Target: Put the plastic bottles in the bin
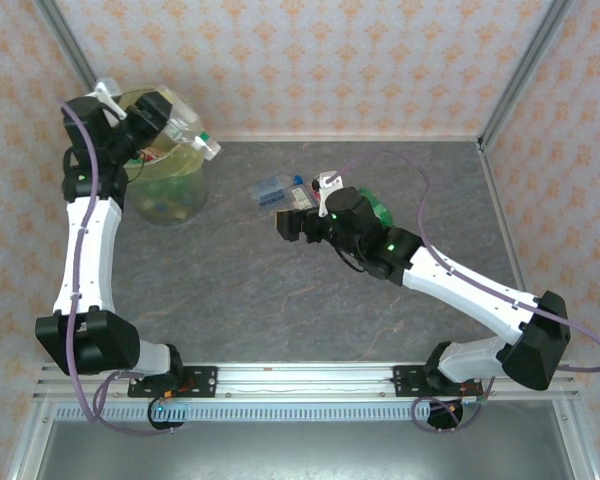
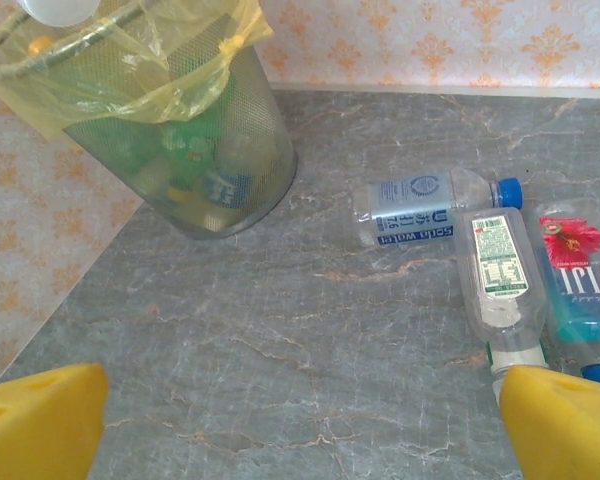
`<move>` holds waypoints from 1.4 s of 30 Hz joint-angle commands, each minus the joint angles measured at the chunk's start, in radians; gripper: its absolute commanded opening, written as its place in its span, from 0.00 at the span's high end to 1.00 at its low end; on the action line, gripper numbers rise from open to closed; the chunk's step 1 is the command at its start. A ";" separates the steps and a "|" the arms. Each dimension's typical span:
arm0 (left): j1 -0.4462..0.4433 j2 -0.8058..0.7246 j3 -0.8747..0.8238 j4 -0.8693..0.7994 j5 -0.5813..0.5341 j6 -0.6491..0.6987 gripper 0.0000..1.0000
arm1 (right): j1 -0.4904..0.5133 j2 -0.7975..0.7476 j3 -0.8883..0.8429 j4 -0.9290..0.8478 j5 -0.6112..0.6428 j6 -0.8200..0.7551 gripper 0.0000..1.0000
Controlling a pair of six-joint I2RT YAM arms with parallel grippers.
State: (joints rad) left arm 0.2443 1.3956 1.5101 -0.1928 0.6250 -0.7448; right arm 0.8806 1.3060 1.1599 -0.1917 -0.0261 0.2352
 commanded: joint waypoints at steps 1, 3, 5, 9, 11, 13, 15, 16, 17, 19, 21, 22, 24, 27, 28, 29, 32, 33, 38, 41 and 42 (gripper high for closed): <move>0.065 -0.009 0.040 0.013 -0.083 -0.055 0.53 | 0.003 -0.016 0.030 0.027 0.026 -0.003 0.00; 0.091 -0.004 0.041 0.016 -0.123 -0.082 0.52 | 0.003 -0.010 0.030 0.026 0.026 -0.002 0.00; 0.105 0.010 0.044 0.021 -0.161 -0.101 0.52 | 0.003 -0.005 0.030 0.029 0.022 -0.001 0.00; 0.119 0.060 0.056 0.054 -0.202 -0.142 0.52 | 0.002 0.013 0.036 0.028 0.017 -0.006 0.00; 0.122 0.095 0.084 0.057 -0.234 -0.147 0.52 | 0.003 0.027 0.047 0.025 0.017 -0.011 0.00; 0.123 0.125 0.113 0.054 -0.275 -0.138 0.52 | 0.003 0.036 0.058 0.020 0.019 -0.015 0.00; 0.122 0.152 0.136 0.066 -0.313 -0.113 0.52 | 0.003 0.042 0.063 0.018 0.021 -0.017 0.00; 0.122 0.167 0.152 0.073 -0.333 -0.096 0.52 | 0.003 0.044 0.065 0.019 0.025 -0.016 0.00; 0.122 0.181 0.164 0.076 -0.342 -0.083 0.52 | 0.003 0.047 0.067 0.018 0.026 -0.019 0.00; 0.121 0.218 0.211 0.067 -0.372 -0.025 0.52 | 0.003 0.053 0.073 0.014 0.033 -0.021 0.00; 0.118 0.250 0.249 0.047 -0.407 0.023 0.52 | 0.003 0.061 0.078 0.013 0.035 -0.023 0.00; 0.115 0.266 0.263 0.039 -0.427 0.051 0.52 | 0.003 0.066 0.081 0.011 0.037 -0.024 0.00; 0.105 0.283 0.276 0.030 -0.469 0.104 0.52 | 0.003 0.078 0.090 0.007 0.039 -0.024 0.00; 0.070 0.297 0.261 0.062 -0.541 0.207 0.52 | 0.002 0.097 0.103 0.003 0.040 -0.027 0.00; 0.051 0.305 0.262 0.069 -0.571 0.244 0.52 | 0.003 0.105 0.110 0.000 0.040 -0.027 0.00; 0.037 0.312 0.265 0.075 -0.591 0.273 0.52 | 0.003 0.111 0.115 -0.002 0.038 -0.029 0.00; -0.004 0.337 0.267 0.100 -0.646 0.350 0.52 | 0.003 0.130 0.131 -0.009 0.040 -0.030 0.00; -0.013 0.346 0.269 0.111 -0.658 0.368 0.52 | 0.003 0.133 0.134 -0.011 0.040 -0.029 0.00; -0.054 0.391 0.271 0.157 -0.692 0.434 0.51 | 0.003 0.139 0.134 -0.015 0.044 -0.018 0.00; -0.080 0.417 0.260 0.204 -0.700 0.497 0.51 | 0.003 0.138 0.127 -0.017 0.053 -0.012 0.00; -0.090 0.423 0.255 0.219 -0.710 0.514 0.51 | 0.003 0.136 0.127 -0.017 0.056 -0.011 0.00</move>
State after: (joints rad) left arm 0.1757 1.8091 1.7477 -0.0711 -0.0360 -0.3271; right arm 0.8806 1.4475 1.2617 -0.1951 -0.0055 0.2241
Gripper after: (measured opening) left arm 0.511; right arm 0.996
